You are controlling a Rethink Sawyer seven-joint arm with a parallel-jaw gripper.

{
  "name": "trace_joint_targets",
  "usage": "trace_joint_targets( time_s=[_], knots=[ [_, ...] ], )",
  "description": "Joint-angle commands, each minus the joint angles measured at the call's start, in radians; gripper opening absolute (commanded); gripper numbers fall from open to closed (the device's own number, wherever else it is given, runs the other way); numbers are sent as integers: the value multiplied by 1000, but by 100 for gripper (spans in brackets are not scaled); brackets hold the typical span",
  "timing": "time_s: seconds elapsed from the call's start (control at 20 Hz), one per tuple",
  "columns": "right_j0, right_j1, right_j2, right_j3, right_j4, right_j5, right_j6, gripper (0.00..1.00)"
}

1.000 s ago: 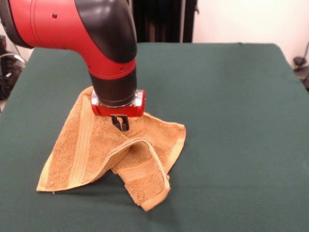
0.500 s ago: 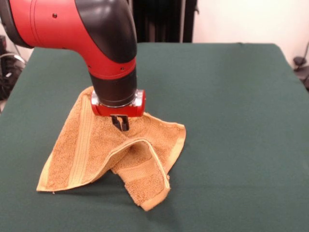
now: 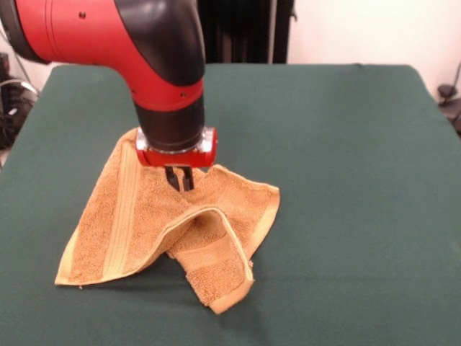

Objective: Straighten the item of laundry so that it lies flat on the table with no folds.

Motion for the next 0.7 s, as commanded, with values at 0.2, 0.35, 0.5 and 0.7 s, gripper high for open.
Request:
trace_joint_targets(
  time_s=[0.2,0.35,0.5,0.7],
  knots=[
    [18,-128,21,136,-16,-26,13,100],
    [21,-109,19,114,-26,-25,11,100],
    [18,-88,27,92,-38,-29,-11,100],
    [12,-78,38,92,-47,-53,-25,100]
  ],
)
